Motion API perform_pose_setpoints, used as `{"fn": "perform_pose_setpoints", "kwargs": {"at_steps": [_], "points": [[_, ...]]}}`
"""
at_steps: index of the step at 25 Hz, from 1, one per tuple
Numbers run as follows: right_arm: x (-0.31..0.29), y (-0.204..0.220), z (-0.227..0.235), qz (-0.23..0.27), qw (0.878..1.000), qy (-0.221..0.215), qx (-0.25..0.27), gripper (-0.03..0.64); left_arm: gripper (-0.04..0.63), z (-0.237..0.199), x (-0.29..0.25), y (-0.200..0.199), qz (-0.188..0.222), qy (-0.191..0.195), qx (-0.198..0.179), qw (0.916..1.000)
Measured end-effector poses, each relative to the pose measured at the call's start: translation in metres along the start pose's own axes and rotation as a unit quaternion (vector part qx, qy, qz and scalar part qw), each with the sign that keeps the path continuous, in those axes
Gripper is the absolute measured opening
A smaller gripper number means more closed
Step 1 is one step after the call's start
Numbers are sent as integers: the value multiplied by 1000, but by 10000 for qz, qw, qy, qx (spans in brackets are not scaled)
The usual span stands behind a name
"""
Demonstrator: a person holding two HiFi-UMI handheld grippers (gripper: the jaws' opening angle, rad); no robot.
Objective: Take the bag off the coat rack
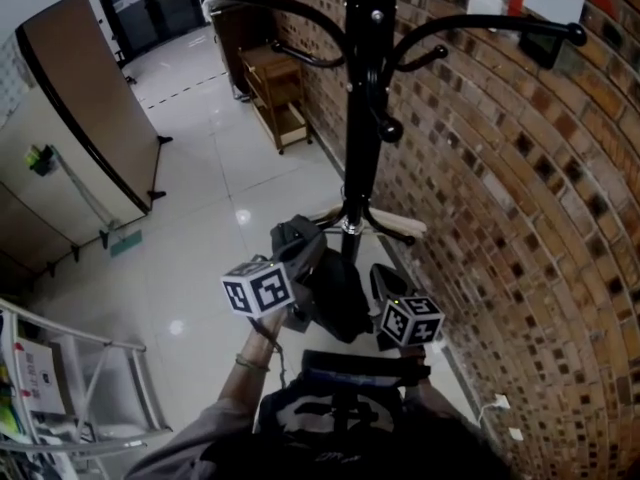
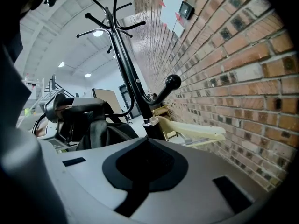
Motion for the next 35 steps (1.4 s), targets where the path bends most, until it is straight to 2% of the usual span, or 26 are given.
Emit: {"fn": "perform_pose_setpoints", "kwargs": {"at_steps": [4,9,17,27,35], "points": [[-4,2,-5,-117,9999,3,94,-12,37,5,18,-5,138,-47,-29,9999],[-11,7,-14,-253,9993,-204,166,-12,37,1,41,-1,254,-263,65,9993],[-20,13,-35,-363,9975,-459,404,-12,37,-9,65,33,-80,-600,148,9981],[-25,16,-54,-319,9958,-671,528,-12,37,-32,103,72,-304,-1246,575,9901],[-25,21,-61,-350,9951,-746,541,-12,37,-39,116,89,-432,-1365,731,9870]]}}
Point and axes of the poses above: the fingertips, and each gripper's own axes: x backward along the fingers, z to its right, y out of its underside, the point moved 8 cm from there along x, backward along the fingers, and after that the axes turned 12 degrees about -x, right-handed, at the moved point
